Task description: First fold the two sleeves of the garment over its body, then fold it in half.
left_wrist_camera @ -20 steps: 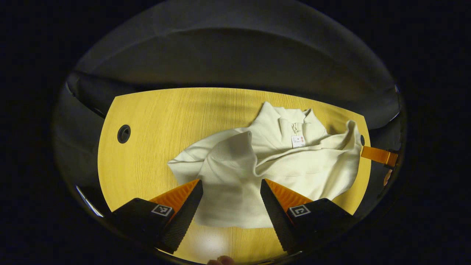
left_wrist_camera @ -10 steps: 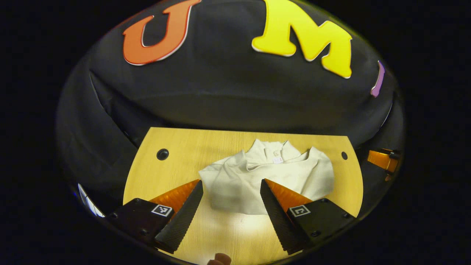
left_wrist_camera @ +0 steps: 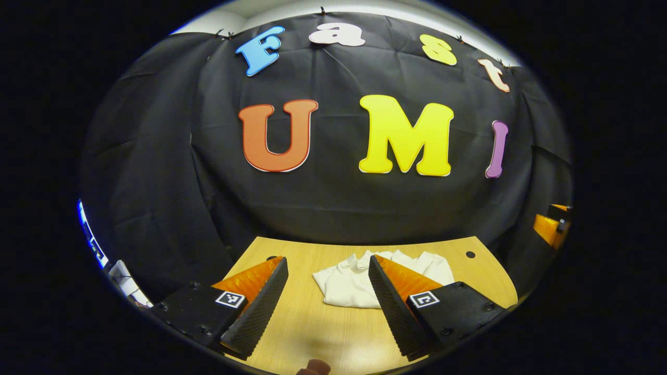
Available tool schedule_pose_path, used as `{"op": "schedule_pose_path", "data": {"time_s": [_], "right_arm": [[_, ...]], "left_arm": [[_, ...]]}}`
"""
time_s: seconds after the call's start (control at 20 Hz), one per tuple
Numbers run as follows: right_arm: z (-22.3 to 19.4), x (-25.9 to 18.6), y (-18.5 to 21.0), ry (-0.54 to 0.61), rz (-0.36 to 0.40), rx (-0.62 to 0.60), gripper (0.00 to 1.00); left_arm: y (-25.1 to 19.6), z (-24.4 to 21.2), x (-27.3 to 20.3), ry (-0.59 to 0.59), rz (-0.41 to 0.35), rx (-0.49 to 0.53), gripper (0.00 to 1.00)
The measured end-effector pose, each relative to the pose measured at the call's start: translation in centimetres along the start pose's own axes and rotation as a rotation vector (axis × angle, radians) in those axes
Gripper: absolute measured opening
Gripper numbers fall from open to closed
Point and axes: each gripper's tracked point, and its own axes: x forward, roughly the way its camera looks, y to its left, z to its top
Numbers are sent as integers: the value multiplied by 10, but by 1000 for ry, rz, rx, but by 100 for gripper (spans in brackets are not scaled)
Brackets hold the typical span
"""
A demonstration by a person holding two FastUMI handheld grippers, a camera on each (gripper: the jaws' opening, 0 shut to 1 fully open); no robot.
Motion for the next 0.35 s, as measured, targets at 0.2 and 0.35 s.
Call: {"op": "schedule_pose_path", "data": {"time_s": [0.2, 0.35], "right_arm": [[3, -42, 4, -61, -16, 12, 95], [5, -54, 33, -93, 13, 102, 94]], "left_arm": [[4, 7, -44, -92, -11, -24, 98], [-1, 22, -65, -158, 12, 14, 98]]}}
